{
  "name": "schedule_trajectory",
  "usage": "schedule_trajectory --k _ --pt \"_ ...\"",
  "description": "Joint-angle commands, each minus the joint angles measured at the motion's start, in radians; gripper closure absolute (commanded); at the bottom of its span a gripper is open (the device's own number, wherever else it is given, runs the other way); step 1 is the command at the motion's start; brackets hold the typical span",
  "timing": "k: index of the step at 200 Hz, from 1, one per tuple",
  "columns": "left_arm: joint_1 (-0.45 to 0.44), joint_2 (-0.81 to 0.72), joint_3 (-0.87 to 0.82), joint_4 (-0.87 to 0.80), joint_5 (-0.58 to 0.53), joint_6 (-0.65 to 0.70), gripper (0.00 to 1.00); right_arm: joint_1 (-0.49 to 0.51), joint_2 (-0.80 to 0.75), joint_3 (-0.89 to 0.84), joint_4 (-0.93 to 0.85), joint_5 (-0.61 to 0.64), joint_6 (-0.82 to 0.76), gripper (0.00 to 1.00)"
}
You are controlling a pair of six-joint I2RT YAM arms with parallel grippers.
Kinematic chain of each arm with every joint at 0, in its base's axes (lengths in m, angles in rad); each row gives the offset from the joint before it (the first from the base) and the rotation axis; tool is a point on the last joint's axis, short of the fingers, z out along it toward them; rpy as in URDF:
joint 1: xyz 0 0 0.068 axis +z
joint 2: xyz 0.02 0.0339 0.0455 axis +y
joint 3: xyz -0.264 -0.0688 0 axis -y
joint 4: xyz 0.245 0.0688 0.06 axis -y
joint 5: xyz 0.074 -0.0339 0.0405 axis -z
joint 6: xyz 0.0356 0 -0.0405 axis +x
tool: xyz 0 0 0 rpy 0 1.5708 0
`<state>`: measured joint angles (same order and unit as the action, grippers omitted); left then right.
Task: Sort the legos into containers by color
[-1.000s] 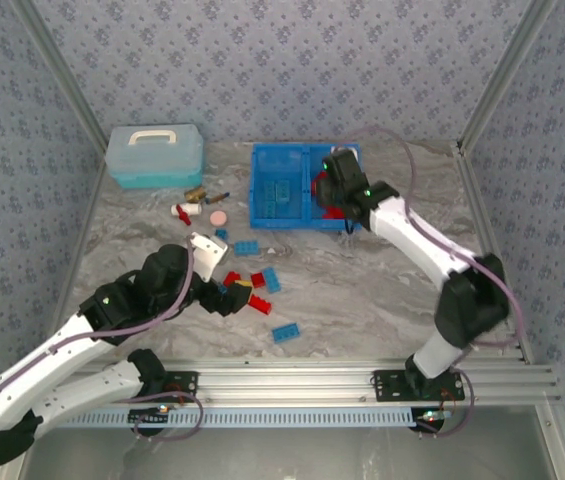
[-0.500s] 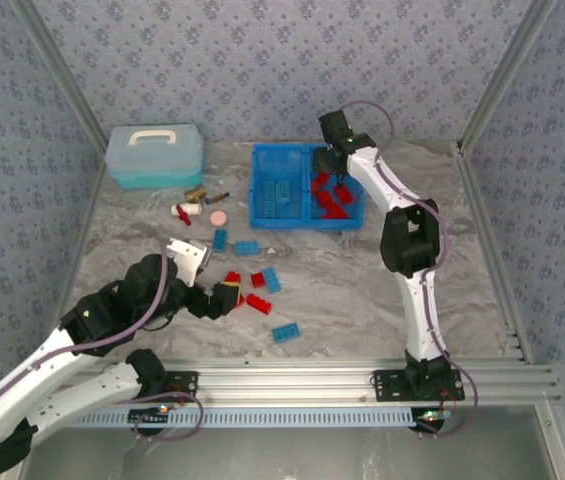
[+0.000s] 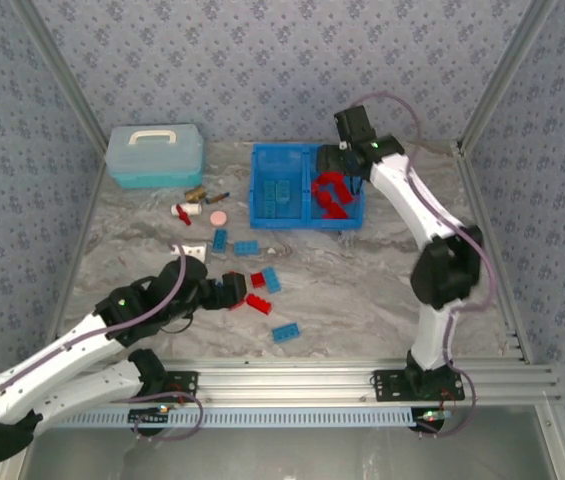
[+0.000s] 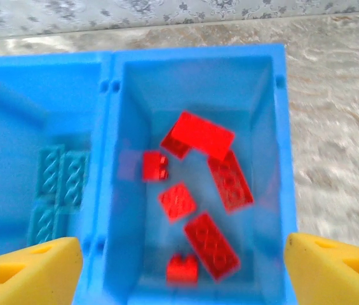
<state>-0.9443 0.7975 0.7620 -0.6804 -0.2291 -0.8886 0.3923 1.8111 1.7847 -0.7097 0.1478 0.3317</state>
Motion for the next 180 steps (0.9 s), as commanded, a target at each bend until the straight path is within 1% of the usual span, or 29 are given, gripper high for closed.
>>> schedule_trajectory --k 1,16,29,48,65,77,103,123,146,180 --pt "-0.065 0.095 0.000 0.036 -0.071 -0.321 0.03 0.055 -0.273 -0.233 0.104 -0.017 0.041 0.10" --pt "-0.116 0.189 0.011 0.013 -0.101 -0.527 0.06 0.097 -0.467 -0.439 0.181 0.011 0.083 0.05" --pt "-0.139 0.275 0.016 0.026 -0.079 -0.634 0.07 0.138 -0.619 -0.576 0.205 0.052 0.125 0.01" --pt "-0.160 0.390 0.035 0.073 -0.054 -0.704 0.06 0.181 -0.804 -0.757 0.206 0.108 0.185 0.00" --pt "-0.165 0.477 0.054 0.126 -0.046 -0.728 0.04 0.185 -0.926 -0.884 0.189 0.153 0.231 0.00" --pt "-0.165 0.530 0.071 0.141 -0.057 -0.743 0.01 0.182 -0.982 -0.921 0.144 0.169 0.246 0.00" --pt "-0.151 0.616 0.085 0.172 -0.067 -0.751 0.02 0.184 -1.059 -0.941 0.055 0.174 0.249 0.00" --pt "-0.120 0.670 0.079 0.223 -0.026 -0.737 0.09 0.183 -1.094 -0.954 0.031 0.180 0.253 0.00" --pt "-0.100 0.719 0.076 0.239 0.020 -0.743 0.27 0.185 -1.110 -0.964 0.020 0.173 0.258 0.00" --pt "-0.100 0.766 0.068 0.239 0.054 -0.745 0.46 0.186 -1.112 -0.970 0.025 0.164 0.270 0.00"
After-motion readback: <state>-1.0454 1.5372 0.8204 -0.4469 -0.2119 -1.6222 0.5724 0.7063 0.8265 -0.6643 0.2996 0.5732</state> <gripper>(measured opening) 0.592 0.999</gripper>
